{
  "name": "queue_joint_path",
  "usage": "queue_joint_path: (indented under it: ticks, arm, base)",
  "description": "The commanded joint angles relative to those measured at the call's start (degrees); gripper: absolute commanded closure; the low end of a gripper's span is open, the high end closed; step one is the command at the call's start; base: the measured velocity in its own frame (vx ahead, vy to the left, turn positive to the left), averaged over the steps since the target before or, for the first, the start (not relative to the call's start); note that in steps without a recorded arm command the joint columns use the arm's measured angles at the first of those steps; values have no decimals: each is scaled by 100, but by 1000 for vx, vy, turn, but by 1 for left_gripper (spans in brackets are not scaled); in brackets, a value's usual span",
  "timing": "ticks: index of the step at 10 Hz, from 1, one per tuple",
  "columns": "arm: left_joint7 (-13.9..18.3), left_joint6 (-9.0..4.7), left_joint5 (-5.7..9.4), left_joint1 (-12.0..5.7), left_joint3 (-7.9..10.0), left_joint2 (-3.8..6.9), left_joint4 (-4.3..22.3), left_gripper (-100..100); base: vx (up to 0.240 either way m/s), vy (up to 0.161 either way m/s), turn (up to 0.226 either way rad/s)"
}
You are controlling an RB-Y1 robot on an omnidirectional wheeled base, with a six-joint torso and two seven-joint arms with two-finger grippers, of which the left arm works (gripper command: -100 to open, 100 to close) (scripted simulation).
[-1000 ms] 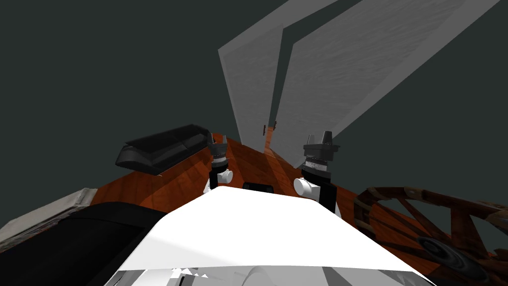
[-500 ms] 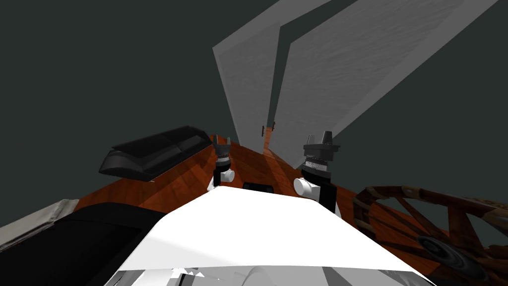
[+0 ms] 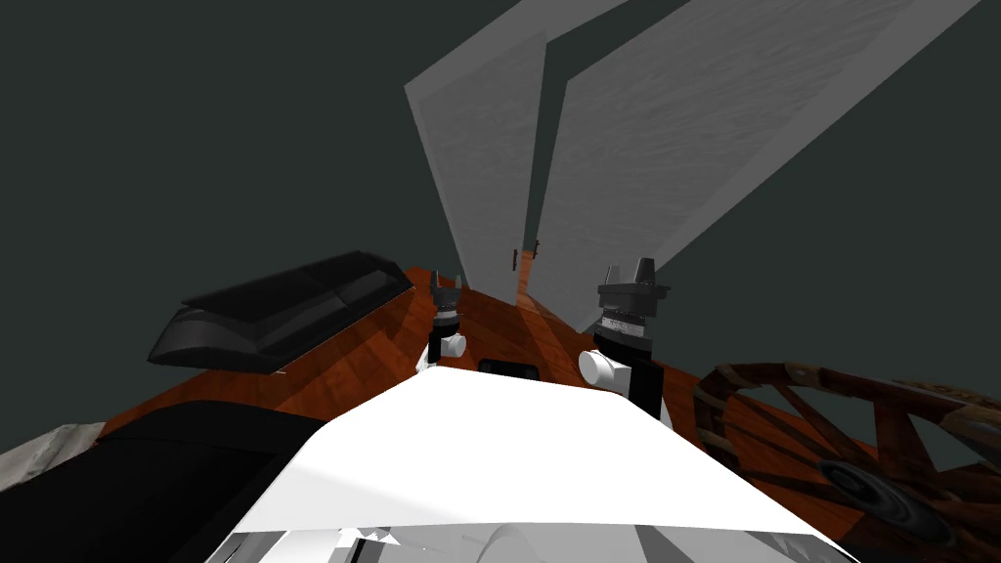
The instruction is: Push the door open
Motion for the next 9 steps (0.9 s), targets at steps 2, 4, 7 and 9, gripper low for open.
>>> queue_joint_path:
  ticks: [2, 4, 7, 9]
  arm:
    - [306, -40, 96, -123, -73, 38, 351, -100]
    - [533, -77, 169, -227, -126, 68, 641, -100]
    - [895, -136, 286, -392, -209, 96, 1102, -100]
    - [1136, -175, 364, -503, -265, 114, 1410, -100]
  base:
    - [99, 11, -71]
    - [91, 24, -83]
    - [104, 23, -83]
    - [94, 26, -106]
